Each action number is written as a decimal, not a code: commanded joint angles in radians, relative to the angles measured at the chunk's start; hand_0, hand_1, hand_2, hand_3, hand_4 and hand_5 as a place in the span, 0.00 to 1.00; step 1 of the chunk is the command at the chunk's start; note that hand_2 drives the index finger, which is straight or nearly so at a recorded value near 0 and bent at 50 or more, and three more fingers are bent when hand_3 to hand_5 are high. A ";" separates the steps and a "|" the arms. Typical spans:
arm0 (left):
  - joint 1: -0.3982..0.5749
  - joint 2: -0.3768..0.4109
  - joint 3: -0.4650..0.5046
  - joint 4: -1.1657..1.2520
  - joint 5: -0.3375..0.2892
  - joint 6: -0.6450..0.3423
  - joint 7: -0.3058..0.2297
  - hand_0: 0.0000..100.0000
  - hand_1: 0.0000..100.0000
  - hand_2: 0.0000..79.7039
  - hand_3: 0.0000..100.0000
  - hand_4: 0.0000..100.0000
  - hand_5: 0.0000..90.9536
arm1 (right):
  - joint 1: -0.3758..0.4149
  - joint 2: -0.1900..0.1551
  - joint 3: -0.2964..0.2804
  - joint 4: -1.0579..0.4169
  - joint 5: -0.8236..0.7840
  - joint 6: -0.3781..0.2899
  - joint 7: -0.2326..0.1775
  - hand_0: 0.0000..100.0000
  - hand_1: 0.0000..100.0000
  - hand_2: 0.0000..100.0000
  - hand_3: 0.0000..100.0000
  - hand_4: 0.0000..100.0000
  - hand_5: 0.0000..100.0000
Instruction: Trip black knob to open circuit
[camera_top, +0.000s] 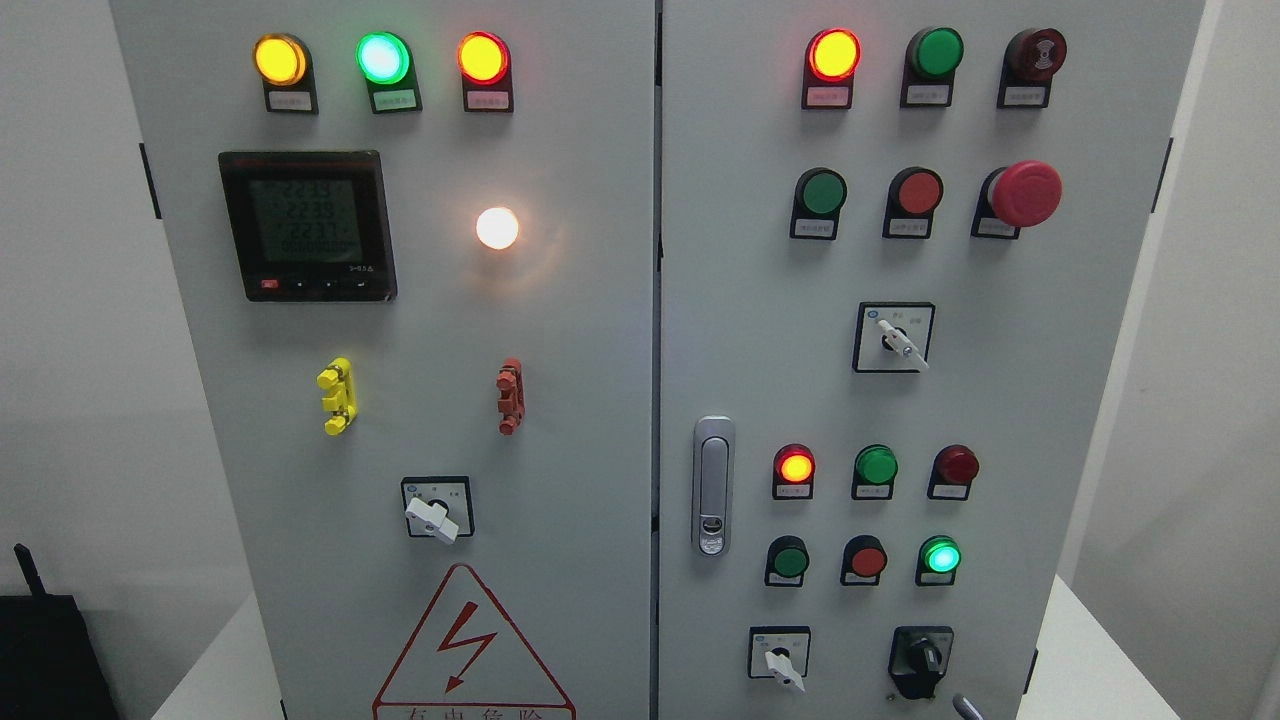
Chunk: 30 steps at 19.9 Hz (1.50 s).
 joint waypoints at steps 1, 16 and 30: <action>0.000 0.000 0.000 0.000 -0.023 -0.002 0.001 0.12 0.39 0.00 0.00 0.00 0.00 | 0.100 0.021 0.037 -0.108 -0.028 -0.002 0.006 0.00 0.00 0.00 0.93 0.81 0.82; 0.000 0.000 0.000 0.000 -0.023 0.000 0.001 0.12 0.39 0.00 0.00 0.00 0.00 | 0.182 0.021 0.043 -0.127 -0.034 -0.080 0.047 0.00 0.00 0.00 0.00 0.00 0.00; 0.000 0.000 0.000 0.000 -0.023 -0.002 0.001 0.12 0.39 0.00 0.00 0.00 0.00 | 0.185 0.021 0.044 -0.127 -0.034 -0.080 0.047 0.00 0.00 0.00 0.00 0.00 0.00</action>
